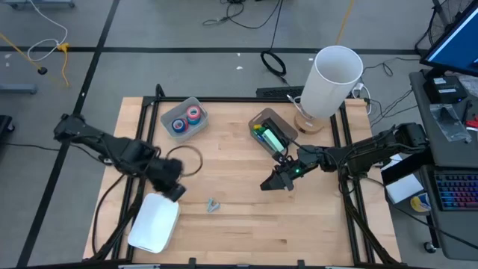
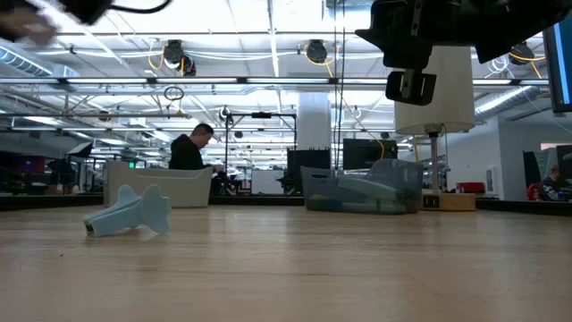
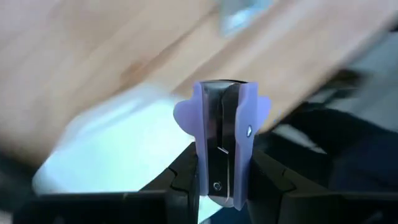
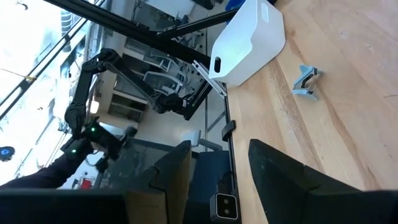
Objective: Pick and place Stapler, Stapler remover, tape
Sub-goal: Put the light purple staple remover into the white bin
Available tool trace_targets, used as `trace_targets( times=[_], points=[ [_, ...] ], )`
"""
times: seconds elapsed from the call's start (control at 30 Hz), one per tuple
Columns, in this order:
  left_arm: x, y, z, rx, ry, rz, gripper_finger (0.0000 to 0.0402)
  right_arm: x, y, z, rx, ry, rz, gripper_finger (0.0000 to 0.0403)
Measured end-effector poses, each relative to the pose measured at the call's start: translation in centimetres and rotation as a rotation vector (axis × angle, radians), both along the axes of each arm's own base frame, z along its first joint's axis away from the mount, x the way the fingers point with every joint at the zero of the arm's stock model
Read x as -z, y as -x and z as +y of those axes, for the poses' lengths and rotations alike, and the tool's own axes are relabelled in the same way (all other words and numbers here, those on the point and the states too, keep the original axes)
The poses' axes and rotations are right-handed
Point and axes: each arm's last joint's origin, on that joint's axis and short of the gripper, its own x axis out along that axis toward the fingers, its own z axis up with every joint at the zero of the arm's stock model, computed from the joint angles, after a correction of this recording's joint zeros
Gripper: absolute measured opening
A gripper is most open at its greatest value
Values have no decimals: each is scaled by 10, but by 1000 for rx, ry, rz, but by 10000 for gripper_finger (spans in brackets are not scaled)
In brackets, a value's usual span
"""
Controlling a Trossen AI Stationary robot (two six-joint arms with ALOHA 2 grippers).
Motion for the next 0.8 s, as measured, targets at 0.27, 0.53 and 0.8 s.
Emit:
trace_targets(
  times=[0.27,0.53,0.8],
  points=[
    [15,34,-31,-134,-23,302,90,0,0,0,-2,22,-11,155],
    [41,39,-56,-231,73,329,90,0,0,0,-2,31,-15,155],
    [71,45,-68,-291,63,492,90,0,-1,-5,19,26,-8,155]
  ],
)
